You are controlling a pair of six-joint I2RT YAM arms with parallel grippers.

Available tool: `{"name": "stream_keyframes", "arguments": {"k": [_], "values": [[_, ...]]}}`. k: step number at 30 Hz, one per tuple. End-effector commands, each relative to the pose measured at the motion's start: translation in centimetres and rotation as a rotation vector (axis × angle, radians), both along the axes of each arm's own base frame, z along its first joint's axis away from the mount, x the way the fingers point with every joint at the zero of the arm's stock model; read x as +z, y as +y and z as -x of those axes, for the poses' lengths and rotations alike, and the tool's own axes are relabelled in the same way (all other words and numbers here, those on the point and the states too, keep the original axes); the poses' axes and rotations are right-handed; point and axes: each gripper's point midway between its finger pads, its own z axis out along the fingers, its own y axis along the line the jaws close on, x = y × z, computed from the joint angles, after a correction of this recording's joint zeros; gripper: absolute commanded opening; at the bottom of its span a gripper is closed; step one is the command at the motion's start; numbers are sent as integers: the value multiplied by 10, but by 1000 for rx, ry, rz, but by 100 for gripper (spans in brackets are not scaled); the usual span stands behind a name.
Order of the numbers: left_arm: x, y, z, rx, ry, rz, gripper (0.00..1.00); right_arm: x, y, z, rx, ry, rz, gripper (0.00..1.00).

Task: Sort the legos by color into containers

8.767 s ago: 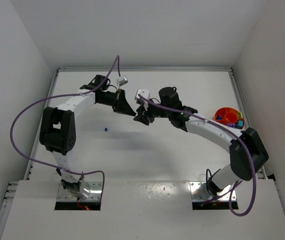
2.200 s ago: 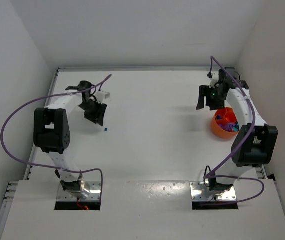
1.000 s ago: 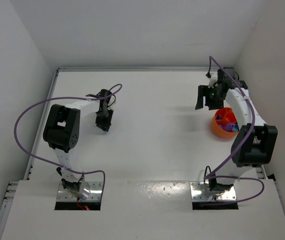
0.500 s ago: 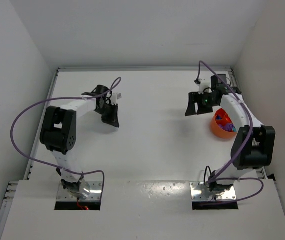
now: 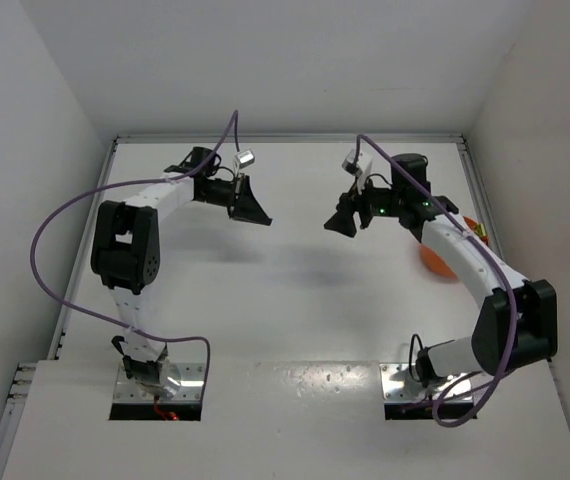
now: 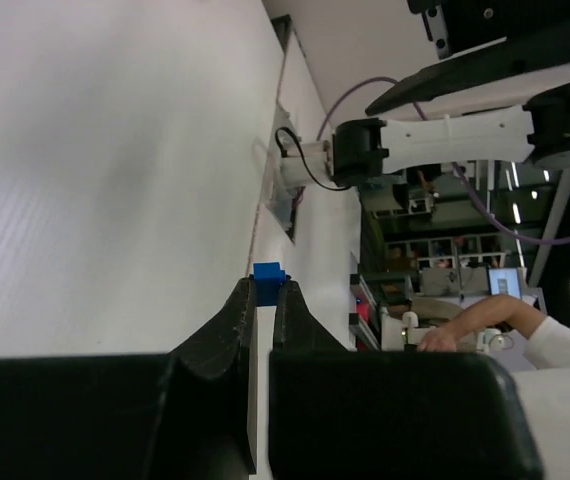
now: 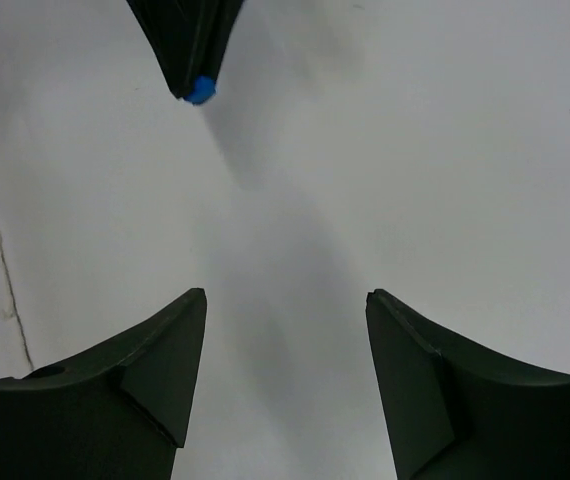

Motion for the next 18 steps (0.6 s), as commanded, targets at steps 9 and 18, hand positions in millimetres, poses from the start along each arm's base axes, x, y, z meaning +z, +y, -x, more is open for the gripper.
{"name": "stream_keyframes", "arguments": {"k": [9, 18], "values": [[61, -19, 41, -192, -23, 221, 0, 37, 79, 18, 256, -472, -59, 60], [61, -21, 46, -202, -30, 222, 0, 36, 110, 32, 350, -536, -75, 59]]}}
